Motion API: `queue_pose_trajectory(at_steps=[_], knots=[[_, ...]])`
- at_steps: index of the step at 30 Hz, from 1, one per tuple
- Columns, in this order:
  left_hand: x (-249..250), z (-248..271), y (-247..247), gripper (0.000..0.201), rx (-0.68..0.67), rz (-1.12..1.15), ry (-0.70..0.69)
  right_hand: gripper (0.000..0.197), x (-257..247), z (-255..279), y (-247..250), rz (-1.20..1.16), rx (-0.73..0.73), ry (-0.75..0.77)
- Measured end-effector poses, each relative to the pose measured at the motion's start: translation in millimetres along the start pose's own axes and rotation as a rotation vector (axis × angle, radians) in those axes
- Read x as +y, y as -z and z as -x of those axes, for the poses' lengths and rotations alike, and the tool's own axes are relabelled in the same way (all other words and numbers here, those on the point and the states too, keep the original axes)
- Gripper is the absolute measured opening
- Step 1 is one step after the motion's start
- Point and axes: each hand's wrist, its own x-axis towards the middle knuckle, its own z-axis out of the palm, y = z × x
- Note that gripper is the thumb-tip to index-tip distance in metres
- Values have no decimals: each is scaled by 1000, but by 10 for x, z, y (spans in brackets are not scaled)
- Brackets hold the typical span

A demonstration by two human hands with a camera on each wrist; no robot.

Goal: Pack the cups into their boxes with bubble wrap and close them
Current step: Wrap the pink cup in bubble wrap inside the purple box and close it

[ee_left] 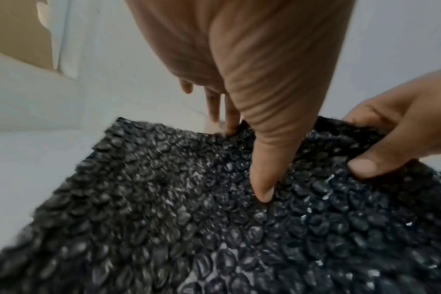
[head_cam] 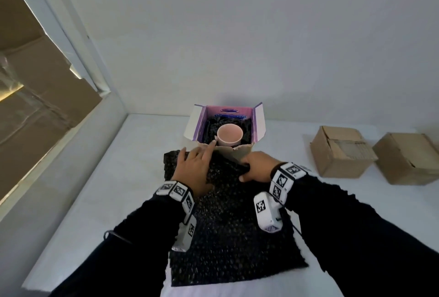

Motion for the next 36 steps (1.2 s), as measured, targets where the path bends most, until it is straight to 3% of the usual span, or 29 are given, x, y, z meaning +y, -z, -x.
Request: queue_pose_trajectory(at_steps=[2,4,5,7,10,12,15,18,20,23,26,28,30,32,34,36], knots=[[-49,-108,220,83,2,-54,16,19,-59,18,326,80,92,-21],[-71,-193,452,42,2,-109,-2,25,-82,8,618,194,226,-94],[-74,-226,559,34,-2,-107,7,32,-77,-8,745,228,280,-121],[-86,-277,763,35,9,-47,68,36,-83,1,983,229,345,-153],[-129,-386,1091,33,65,22,137,24,-123,58,1298,168,417,-141],[-160,-453,1358,22,132,189,177,17,-171,113,1500,102,530,-107],[-167,-555,1766,16,348,441,194,23,-242,187,1765,-73,754,-37],[-121,-630,2056,25,644,531,45,27,-296,264,1959,-239,1032,121],[-110,-681,2122,33,818,480,-62,33,-306,288,2008,-275,1176,255],[-132,-740,2050,39,948,264,-54,37,-228,220,1925,-270,1286,348],[-219,-813,1706,29,943,94,11,29,-68,25,1619,-265,1243,292],[-269,-832,1411,25,871,28,54,25,53,-153,1335,-202,1086,199],[-285,-801,1127,23,757,-29,67,24,146,-280,1036,-71,872,42],[-284,-779,883,23,640,-37,14,23,195,-331,807,92,759,-62],[-281,-780,712,25,473,-22,-43,21,225,-370,672,212,708,-47],[-296,-817,573,28,216,34,-74,24,233,-415,599,215,562,41]])
